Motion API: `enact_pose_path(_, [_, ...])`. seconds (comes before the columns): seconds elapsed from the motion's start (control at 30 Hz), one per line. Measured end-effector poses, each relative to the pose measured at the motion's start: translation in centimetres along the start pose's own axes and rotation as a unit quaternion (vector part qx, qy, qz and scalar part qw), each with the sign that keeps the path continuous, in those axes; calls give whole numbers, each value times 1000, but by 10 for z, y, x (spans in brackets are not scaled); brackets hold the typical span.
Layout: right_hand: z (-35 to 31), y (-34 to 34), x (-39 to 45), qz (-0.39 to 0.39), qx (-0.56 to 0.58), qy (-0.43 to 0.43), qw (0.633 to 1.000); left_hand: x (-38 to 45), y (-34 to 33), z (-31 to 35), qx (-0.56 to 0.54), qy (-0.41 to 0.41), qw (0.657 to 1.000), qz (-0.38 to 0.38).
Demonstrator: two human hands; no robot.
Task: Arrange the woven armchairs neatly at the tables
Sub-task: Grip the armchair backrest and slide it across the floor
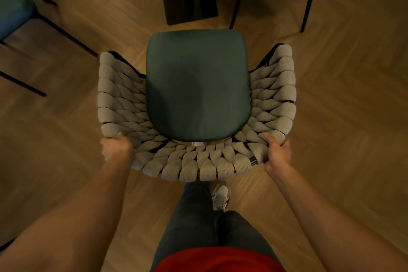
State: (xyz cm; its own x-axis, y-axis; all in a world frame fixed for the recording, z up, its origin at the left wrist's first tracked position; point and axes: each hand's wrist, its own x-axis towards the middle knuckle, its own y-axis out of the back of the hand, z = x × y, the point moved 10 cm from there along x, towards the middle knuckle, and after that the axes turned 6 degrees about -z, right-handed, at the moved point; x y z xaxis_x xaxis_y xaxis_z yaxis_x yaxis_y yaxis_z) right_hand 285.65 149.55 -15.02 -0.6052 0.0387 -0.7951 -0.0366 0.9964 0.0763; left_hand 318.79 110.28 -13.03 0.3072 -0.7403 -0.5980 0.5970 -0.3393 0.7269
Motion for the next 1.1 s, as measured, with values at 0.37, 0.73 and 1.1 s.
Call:
enact_pose_path(0.37, [-87,-88,49,-40,-32,23,998,21,-1,78,-17,-11,1000,-6])
enact_pose_path(0.73, [-165,-154,102,-64,-54,34,996,40,-28,154,-9,-3,1000,-13])
enact_pose_path(1.1, [-229,-187,146,-69,-61,34,995,42,-60,225,-20,-11,1000,-10])
